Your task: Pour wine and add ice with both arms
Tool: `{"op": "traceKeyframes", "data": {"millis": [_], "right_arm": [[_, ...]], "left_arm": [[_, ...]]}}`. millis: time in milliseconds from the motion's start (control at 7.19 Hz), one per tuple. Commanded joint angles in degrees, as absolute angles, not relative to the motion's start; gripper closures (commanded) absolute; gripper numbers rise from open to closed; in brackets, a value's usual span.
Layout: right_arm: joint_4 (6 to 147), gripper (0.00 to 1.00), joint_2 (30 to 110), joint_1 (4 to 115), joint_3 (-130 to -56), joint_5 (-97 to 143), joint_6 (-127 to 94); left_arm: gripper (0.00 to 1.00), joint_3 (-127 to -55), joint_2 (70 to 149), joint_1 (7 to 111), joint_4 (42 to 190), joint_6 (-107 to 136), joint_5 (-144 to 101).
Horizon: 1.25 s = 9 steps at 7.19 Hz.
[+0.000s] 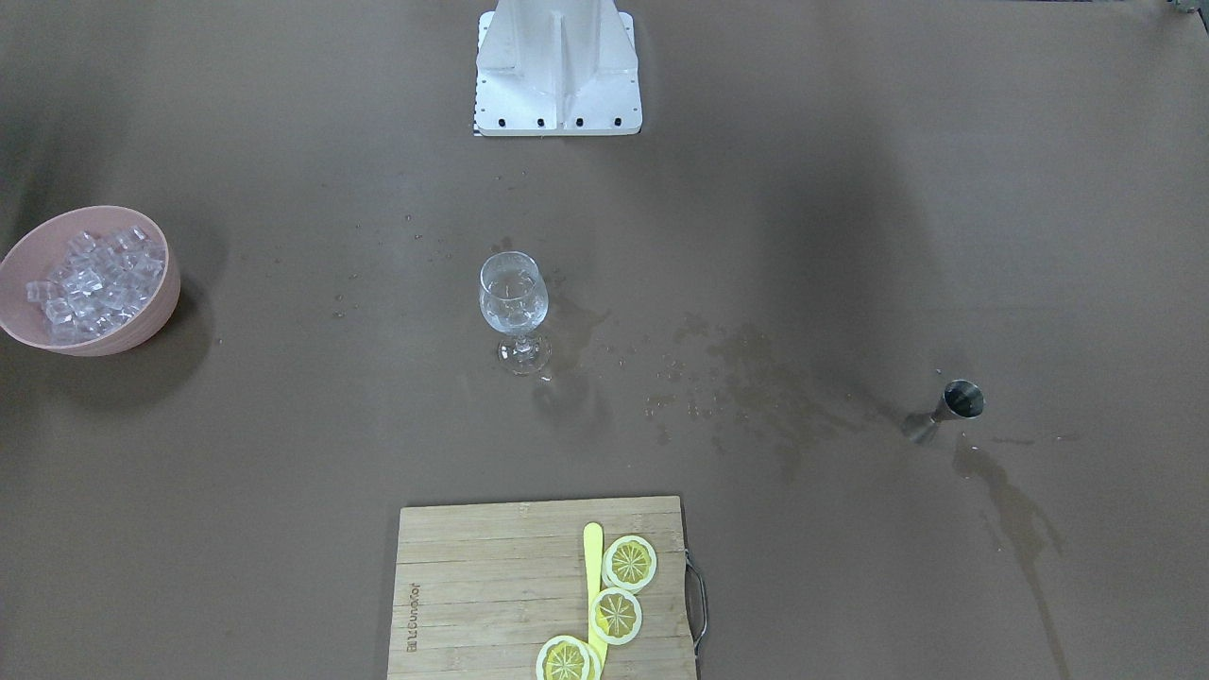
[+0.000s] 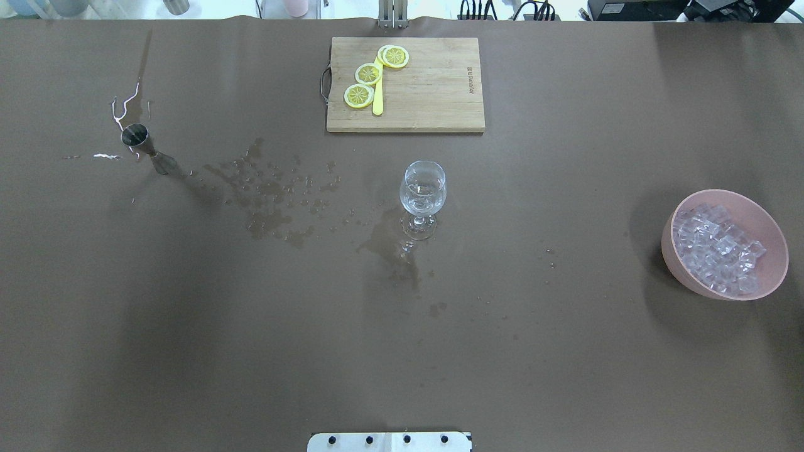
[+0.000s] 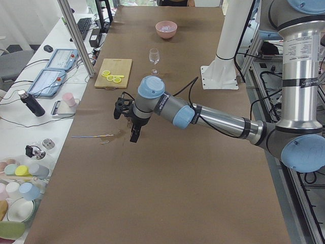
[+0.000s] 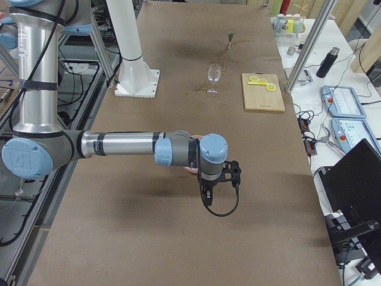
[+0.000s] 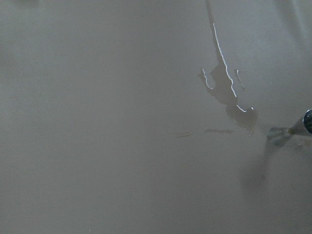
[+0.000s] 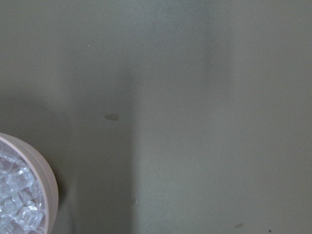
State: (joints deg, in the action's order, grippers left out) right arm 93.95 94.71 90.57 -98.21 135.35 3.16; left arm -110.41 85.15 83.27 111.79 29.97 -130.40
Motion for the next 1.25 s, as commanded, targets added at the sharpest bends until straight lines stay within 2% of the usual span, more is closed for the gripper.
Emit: {"op": "traceKeyframes", "data": {"millis": [0, 278, 557, 1113], "right_arm": [[93.96, 0.0, 94.75, 90.53, -98.09, 135.35, 3.16], [93.96, 0.0, 94.75, 90.53, -98.09, 135.35, 3.16], [93.96, 0.0, 94.75, 90.53, -98.0, 135.35, 3.25], [93.96, 0.0, 94.66, 90.53, -98.0, 135.26, 3.25]], "left_arm": [[0.02, -113.88, 83.42, 71.69, 122.32, 47.41, -118.19], [0.03, -118.03, 83.84, 56.24, 122.26, 61.1, -101.68], [0.03, -118.04, 84.99, 44.87, 122.17, 68.01, -87.62], [0.03, -108.13, 90.35, 31.4, 121.99, 75.13, -61.05]]}}
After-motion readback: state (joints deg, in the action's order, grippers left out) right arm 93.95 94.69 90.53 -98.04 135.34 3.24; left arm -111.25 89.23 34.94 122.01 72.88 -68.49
